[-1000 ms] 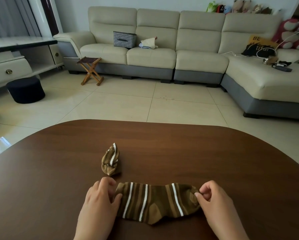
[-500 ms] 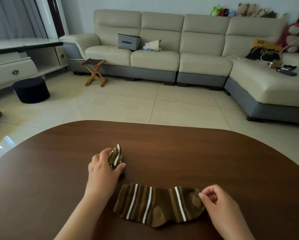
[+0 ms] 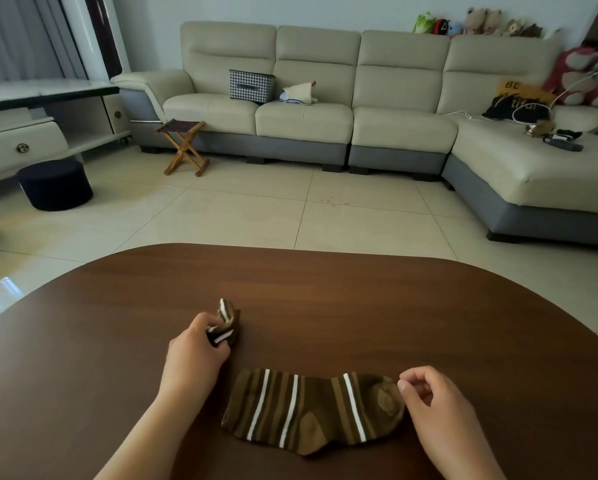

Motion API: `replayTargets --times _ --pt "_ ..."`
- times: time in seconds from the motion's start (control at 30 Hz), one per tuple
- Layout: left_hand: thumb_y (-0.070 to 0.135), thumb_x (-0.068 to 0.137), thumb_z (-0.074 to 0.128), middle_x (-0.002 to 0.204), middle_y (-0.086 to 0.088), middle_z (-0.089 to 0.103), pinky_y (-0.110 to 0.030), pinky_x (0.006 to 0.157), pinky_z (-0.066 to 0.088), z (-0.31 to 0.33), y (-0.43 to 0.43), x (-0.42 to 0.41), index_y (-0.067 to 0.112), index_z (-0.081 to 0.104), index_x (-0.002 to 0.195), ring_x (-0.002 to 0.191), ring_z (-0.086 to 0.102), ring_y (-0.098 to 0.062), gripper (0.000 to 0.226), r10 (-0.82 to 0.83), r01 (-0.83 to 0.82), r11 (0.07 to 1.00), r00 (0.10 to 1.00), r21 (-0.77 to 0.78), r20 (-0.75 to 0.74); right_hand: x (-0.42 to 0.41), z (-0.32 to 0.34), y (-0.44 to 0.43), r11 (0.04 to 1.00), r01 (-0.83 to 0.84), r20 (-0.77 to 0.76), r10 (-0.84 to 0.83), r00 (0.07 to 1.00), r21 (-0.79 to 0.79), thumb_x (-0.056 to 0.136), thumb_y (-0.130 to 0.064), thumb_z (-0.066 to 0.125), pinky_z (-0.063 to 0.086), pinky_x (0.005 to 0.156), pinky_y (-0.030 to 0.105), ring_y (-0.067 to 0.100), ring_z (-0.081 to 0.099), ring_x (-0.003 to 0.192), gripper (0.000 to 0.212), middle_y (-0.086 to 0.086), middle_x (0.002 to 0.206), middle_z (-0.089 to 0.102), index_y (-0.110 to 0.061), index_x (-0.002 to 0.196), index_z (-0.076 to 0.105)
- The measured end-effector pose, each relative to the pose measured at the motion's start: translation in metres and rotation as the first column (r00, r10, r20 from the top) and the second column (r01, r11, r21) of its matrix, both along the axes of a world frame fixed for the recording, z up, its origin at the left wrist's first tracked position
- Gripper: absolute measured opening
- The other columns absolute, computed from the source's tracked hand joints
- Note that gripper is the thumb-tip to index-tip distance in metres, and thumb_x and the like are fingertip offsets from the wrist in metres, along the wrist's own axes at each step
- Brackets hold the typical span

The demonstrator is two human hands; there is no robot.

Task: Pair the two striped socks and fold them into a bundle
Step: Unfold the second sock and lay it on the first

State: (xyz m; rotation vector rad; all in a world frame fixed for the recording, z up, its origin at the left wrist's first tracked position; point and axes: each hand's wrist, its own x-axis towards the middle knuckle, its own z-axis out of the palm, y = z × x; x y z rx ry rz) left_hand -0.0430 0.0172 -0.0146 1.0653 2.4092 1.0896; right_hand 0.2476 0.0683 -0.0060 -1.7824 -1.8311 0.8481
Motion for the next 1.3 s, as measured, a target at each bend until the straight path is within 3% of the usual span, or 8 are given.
replayTargets --times 0.13,0.27,0.53,0.73,0.87,1.03,1.17,1.3 --pt "0.012 0.078 0.07 0.077 0.004 0.064 -0.023 0.047 0.043 0.008 -0.007 -0.001 0.031 0.06 0.082 0.058 0.061 -0.011 0.022 0.044 -0.103 0.98 0.946 0.169 0.321 -0.001 0.002 0.001 0.998 0.017 -0.018 -0.016 1.0 0.066 0.089 -0.026 0.053 0.033 0.055 0.009 -0.001 0.05 0.075 0.01 -0.015 0.086 0.051 -0.035 0.086 0.051" --pt "0.005 0.073 0.071 0.065 0.001 0.073 -0.018 0.046 0.052 0.024 -0.019 0.019 0.017 0.068 0.09 0.054 0.067 -0.006 0.021 -0.262 -0.139 0.911 0.534 0.389 0.804 -0.008 0.011 -0.003 0.991 -0.002 -0.068 0.011 0.998 0.132 0.089 -0.024 0.054 0.035 0.057 0.01 0.0 0.051 0.078 0.011 -0.015 0.088 0.051 -0.036 0.091 0.054" --pt "0.004 0.058 0.07 0.062 -0.007 0.069 -0.025 0.05 0.056 0.026 -0.038 0.084 0.012 0.069 0.075 0.053 0.064 -0.013 0.019 -0.466 0.004 0.88 0.196 0.475 0.863 -0.04 0.036 -0.036 0.964 -0.263 -0.458 0.221 0.861 -0.029 0.084 -0.027 0.062 0.051 0.078 0.009 -0.008 0.063 0.087 0.015 -0.01 0.095 0.071 -0.041 0.089 0.062" --pt "0.006 0.053 0.079 0.068 -0.013 0.073 -0.025 0.049 0.055 0.023 -0.043 0.095 0.009 0.066 0.076 0.057 0.069 -0.02 0.027 -0.459 0.083 0.886 0.3 0.456 0.836 -0.055 0.036 -0.048 0.878 -0.439 -0.735 0.17 0.657 -0.19 0.081 -0.022 0.064 0.048 0.062 0.001 -0.019 0.063 0.083 0.026 -0.026 0.08 0.072 -0.039 0.097 0.053" --pt "0.021 0.048 0.088 0.074 -0.001 0.076 -0.017 0.058 0.054 0.016 -0.045 0.094 0.019 0.07 0.076 0.068 0.072 -0.013 0.034 -0.46 0.209 0.886 0.511 0.415 0.726 -0.055 0.03 -0.048 0.906 -0.364 -0.72 0.104 0.686 -0.217 0.078 -0.022 0.068 0.051 0.064 0.004 -0.017 0.063 0.08 0.026 -0.019 0.087 0.071 -0.037 0.095 0.055" --pt "0.023 0.062 0.079 0.075 -0.004 0.077 -0.019 0.059 0.054 0.016 -0.046 0.094 0.022 0.071 0.08 0.071 0.072 -0.013 0.02 -0.453 0.258 0.892 0.49 0.372 0.745 -0.052 0.025 -0.042 0.921 -0.319 -0.678 0.088 0.73 -0.224 0.082 -0.022 0.065 0.05 0.065 0.003 -0.013 0.064 0.085 0.026 -0.016 0.096 0.069 -0.035 0.104 0.059" --pt "0.033 0.045 0.083 0.07 -0.002 0.076 -0.018 0.054 0.053 0.015 -0.044 0.092 0.016 0.066 0.087 0.064 0.071 -0.009 0.048 -0.397 0.158 0.915 0.516 0.371 0.759 -0.051 0.02 -0.039 0.893 -0.332 -0.725 0.008 0.689 -0.305 0.083 -0.014 0.064 0.048 0.1 0.041 0.015 0.067 0.102 0.034 0.003 0.106 0.074 -0.016 0.116 0.062" --pt "0.022 0.048 0.081 0.075 -0.001 0.078 -0.022 0.062 0.054 0.016 -0.045 0.09 0.019 0.064 0.101 0.072 0.073 -0.014 0.056 -0.413 0.188 0.909 0.534 0.372 0.738 -0.051 0.015 -0.038 0.878 -0.344 -0.749 -0.025 0.662 -0.334 0.081 -0.015 0.066 0.047 0.101 0.047 0.019 0.068 0.102 0.034 0.005 0.105 0.075 -0.017 0.115 0.063"
